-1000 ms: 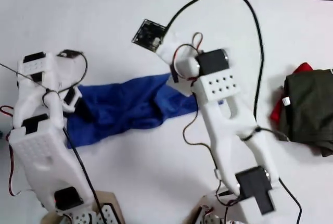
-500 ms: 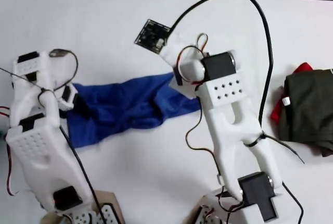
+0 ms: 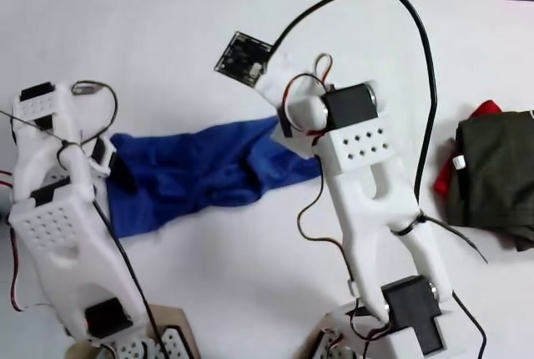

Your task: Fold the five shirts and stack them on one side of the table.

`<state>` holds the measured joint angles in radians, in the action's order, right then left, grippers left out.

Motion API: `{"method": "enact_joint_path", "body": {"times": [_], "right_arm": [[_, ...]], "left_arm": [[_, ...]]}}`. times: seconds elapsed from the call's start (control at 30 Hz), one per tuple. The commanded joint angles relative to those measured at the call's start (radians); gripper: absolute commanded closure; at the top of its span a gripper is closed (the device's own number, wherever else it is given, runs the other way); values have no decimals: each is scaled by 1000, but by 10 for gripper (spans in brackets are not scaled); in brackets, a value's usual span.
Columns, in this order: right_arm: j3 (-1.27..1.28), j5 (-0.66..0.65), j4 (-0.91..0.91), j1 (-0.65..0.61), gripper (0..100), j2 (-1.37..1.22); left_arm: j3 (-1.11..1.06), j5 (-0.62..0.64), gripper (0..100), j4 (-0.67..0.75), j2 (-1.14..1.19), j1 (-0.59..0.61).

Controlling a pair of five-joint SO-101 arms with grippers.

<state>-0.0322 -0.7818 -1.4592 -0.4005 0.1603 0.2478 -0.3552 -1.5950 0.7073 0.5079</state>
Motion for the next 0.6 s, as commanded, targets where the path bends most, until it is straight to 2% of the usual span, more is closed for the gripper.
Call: {"method": "enact_joint_path", "body": {"times": [0.0, 0.17, 0.57], "right_arm": [[-43, -3, -5, 7, 976, 53], [-44, 0, -7, 4, 976, 53], [-44, -3, 51, 96, 977, 53]], "left_arm": [[7, 35, 683, 25, 44, -78], [13, 68, 683, 20, 26, -164], [71, 97, 683, -9, 23, -196]]}}
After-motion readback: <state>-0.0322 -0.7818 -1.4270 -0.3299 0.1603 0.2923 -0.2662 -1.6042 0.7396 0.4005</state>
